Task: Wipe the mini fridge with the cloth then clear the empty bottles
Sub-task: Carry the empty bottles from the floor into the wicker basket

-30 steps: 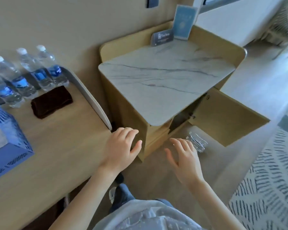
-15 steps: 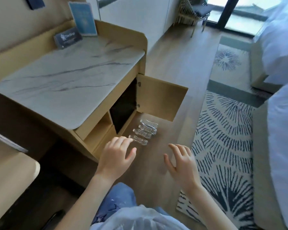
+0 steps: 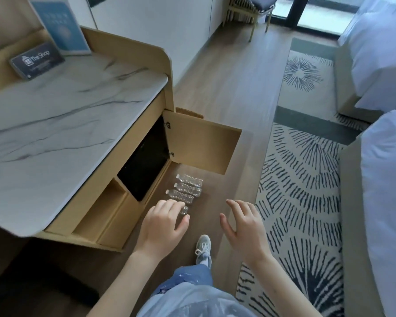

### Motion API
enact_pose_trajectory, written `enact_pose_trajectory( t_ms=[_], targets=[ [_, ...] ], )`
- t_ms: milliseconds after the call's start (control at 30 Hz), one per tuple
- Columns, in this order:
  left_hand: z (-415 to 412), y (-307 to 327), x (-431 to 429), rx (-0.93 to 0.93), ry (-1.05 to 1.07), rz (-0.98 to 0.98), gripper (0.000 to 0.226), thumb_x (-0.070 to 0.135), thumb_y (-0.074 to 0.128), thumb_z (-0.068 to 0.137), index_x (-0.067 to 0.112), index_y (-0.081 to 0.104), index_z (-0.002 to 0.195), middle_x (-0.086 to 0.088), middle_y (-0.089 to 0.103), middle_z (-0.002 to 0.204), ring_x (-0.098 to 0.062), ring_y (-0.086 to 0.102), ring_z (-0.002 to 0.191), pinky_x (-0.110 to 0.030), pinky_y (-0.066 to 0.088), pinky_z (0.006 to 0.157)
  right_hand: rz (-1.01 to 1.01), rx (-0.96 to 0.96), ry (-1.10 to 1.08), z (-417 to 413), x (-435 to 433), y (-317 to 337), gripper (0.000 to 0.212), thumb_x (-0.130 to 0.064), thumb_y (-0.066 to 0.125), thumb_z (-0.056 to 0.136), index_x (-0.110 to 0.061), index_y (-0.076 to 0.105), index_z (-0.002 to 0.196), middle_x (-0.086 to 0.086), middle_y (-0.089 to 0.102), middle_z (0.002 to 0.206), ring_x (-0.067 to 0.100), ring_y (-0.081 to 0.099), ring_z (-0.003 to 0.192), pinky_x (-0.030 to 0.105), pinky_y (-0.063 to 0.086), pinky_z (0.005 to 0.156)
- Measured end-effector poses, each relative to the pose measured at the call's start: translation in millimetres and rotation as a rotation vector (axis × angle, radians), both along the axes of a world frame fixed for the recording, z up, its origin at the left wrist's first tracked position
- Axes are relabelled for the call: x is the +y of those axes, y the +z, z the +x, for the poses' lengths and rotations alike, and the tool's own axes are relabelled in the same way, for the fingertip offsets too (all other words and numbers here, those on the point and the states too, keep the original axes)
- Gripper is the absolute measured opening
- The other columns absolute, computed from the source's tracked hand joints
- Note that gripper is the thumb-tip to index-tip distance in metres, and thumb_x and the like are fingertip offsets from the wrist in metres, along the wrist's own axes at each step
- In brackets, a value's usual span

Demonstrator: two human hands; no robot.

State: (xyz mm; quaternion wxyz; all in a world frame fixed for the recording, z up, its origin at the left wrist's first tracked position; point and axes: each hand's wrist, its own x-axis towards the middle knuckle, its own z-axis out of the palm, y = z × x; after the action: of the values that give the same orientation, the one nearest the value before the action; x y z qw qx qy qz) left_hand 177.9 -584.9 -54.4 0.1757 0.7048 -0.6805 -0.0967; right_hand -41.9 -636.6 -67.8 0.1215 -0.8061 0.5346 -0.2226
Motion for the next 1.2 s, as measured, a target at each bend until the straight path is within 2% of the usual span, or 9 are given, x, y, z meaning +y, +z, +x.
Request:
enact_pose_trajectory(
  t_ms=[200,433,667,867,1033,1133,1200],
  targets=[
    [-16,5,-110,0.063,0.057,-0.010,0.043,0.038,0.043,0.088,0.010,0.073,0.100,-0.001,0.071,0.094,-0.026,0.067,0.087,-0.039,0.056,0.075,-0.043,0.037,0.045,-10,-122,22,0.033,-0.021,0.074,0.088,-0.001,0.070,0.114,0.011,0.071,0.104,0.034,0.065,0.097,0.043,0.054,0.084],
    [-7,30,-198,-0.005,0.174,-0.109,0.040,0.036,0.047,0.090,0.008,0.072,0.103,-0.003,0.072,0.098,-0.025,0.066,0.091,-0.037,0.055,0.078,-0.085,0.034,0.225,-2,-238,41,0.035,-0.023,0.075,0.088,-0.003,0.069,0.117,0.011,0.069,0.109,0.033,0.063,0.102,0.043,0.052,0.089],
    [-11,7,-208,-0.028,0.551,-0.050,0.045,0.039,0.043,0.093,0.007,0.072,0.107,-0.004,0.072,0.100,-0.025,0.065,0.093,-0.038,0.056,0.077,0.000,0.086,0.566,20,-327,17,0.036,-0.026,0.072,0.091,-0.005,0.068,0.121,0.010,0.070,0.112,0.034,0.063,0.105,0.045,0.053,0.090],
    [-89,-3,-207,0.006,0.977,0.042,0.045,0.041,0.042,0.091,0.010,0.071,0.104,0.000,0.071,0.096,-0.025,0.066,0.086,-0.038,0.056,0.070,0.041,0.146,0.955,26,-388,12,0.036,-0.026,0.072,0.091,-0.008,0.068,0.121,0.009,0.070,0.110,0.034,0.064,0.102,0.042,0.052,0.087],
    [-139,3,-227,0.071,1.160,0.085,0.050,0.043,0.039,0.092,0.009,0.070,0.110,-0.001,0.071,0.101,-0.027,0.066,0.091,-0.040,0.056,0.075,0.022,0.125,1.131,31,-420,17,0.032,-0.023,0.073,0.090,-0.005,0.068,0.116,0.010,0.069,0.106,0.035,0.063,0.097,0.043,0.053,0.084],
    [-152,2,-234,0.079,1.220,0.082,0.041,0.037,0.048,0.093,0.009,0.069,0.112,-0.001,0.071,0.102,-0.027,0.066,0.092,-0.039,0.056,0.076,-0.033,0.074,1.203,37,-424,15,0.027,-0.020,0.072,0.088,-0.004,0.070,0.111,0.010,0.070,0.101,0.036,0.066,0.089,0.041,0.055,0.078],
    [-154,-4,-238,0.078,1.241,0.086,0.029,0.028,0.063,0.092,0.009,0.069,0.114,-0.002,0.071,0.103,-0.028,0.066,0.092,-0.039,0.056,0.076,-0.052,0.045,1.231,41,-422,9,0.028,-0.026,0.061,0.092,-0.005,0.070,0.107,0.010,0.070,0.097,0.035,0.065,0.086,0.040,0.055,0.075]
  ],
)
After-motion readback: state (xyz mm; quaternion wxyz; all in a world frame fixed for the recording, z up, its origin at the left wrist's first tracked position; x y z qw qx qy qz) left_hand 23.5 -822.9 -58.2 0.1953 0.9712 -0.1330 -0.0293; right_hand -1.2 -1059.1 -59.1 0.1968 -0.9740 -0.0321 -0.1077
